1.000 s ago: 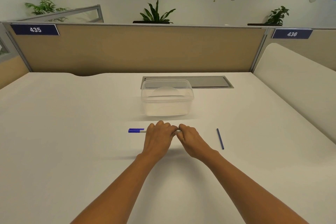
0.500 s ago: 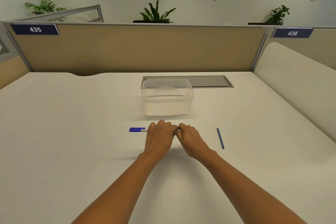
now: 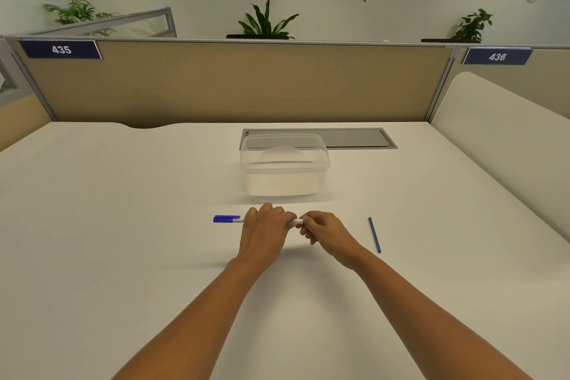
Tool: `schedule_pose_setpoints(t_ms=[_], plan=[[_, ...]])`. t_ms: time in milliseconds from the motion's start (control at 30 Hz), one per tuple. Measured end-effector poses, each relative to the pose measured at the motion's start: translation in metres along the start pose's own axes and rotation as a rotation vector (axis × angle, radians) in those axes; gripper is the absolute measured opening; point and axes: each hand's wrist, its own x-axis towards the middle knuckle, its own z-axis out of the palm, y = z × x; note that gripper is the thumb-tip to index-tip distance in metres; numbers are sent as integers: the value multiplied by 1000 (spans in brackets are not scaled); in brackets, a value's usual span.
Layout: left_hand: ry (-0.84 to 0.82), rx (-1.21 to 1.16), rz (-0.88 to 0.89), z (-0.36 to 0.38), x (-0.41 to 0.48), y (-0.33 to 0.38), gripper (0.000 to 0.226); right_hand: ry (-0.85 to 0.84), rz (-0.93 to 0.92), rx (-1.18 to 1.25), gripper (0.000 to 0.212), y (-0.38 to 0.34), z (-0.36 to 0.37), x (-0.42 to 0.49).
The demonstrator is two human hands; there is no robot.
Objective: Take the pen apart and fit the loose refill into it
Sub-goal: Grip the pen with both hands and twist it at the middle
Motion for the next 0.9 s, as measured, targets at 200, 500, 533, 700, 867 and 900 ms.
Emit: schedule_pose_setpoints(t_ms=[200, 500, 533, 700, 867, 900], plan=[[0, -22, -31, 0, -3, -1, 26, -52, 124, 204, 25, -4, -3, 5], [-44, -71, -68, -2, 0, 1, 29, 64, 103, 192, 25, -4, -1, 4], [-48, -62, -63, -2, 1, 1, 29, 72, 106, 200, 25, -4, 0, 4], [-41, -54, -46, -3, 2, 1, 29, 94, 144, 338, 21, -5, 0, 4], [-39, -78, -64, -4, 3, 0, 29, 83, 138, 449, 18, -8, -3, 1], [-41, -78, -68, -4, 3, 0, 29, 83, 135, 454, 18, -8, -3, 1]])
